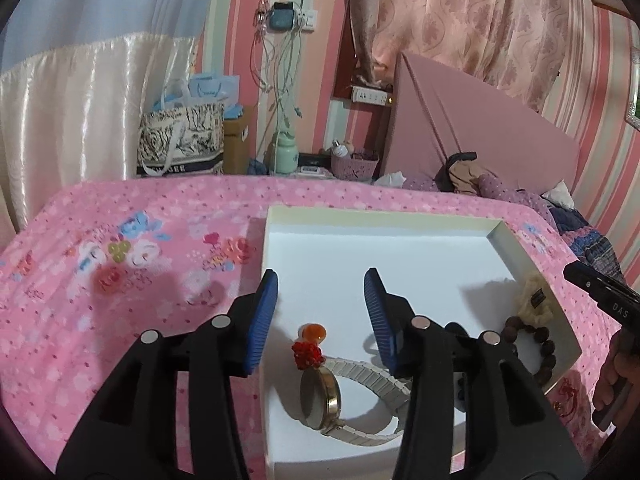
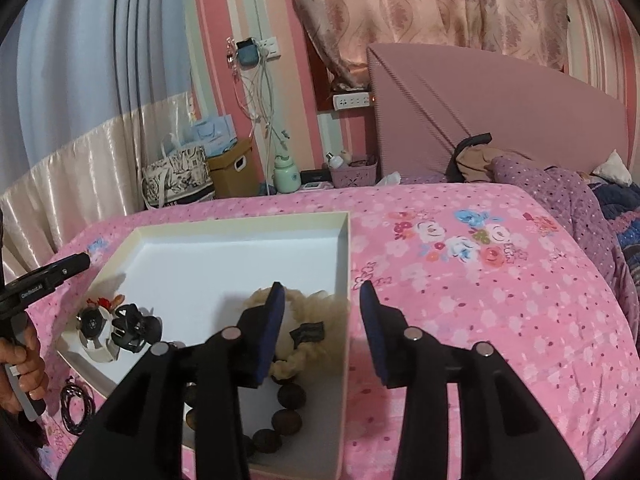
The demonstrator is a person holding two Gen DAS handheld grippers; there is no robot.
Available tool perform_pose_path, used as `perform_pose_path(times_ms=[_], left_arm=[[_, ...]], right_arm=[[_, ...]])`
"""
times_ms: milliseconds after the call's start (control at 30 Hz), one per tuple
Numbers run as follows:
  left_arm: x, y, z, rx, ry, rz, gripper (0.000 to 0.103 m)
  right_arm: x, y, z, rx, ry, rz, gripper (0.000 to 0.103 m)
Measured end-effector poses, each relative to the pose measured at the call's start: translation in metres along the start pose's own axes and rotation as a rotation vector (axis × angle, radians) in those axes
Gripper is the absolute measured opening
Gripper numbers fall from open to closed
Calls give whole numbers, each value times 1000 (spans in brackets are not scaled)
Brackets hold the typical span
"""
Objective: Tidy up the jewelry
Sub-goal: 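Withdraw both grippers from the tray toward the black braided bracelets and cord necklace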
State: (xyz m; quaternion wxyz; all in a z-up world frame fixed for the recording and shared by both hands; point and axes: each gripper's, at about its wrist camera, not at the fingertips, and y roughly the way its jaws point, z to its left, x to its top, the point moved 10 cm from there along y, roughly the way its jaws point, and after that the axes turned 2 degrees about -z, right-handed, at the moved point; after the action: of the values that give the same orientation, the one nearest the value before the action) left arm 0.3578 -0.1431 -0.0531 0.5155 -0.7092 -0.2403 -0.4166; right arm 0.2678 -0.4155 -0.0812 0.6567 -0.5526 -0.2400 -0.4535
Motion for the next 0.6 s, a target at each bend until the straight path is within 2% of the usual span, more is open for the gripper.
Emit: perform_pose_path(times_ms=[200, 333, 433, 600], left_arm=[[23, -35, -7, 3, 13, -74, 47], [22, -65, -11, -7, 25, -90, 51], [6, -85, -9, 28, 65, -93, 60], [-43, -99, -6, 26, 90, -50, 60]], right_arm=[[12, -14, -10, 24, 47, -34, 41], [13, -17, -12, 27, 46, -36, 42], [13, -20, -13, 6, 17, -42, 43], [11, -24, -10, -7, -6, -39, 44]])
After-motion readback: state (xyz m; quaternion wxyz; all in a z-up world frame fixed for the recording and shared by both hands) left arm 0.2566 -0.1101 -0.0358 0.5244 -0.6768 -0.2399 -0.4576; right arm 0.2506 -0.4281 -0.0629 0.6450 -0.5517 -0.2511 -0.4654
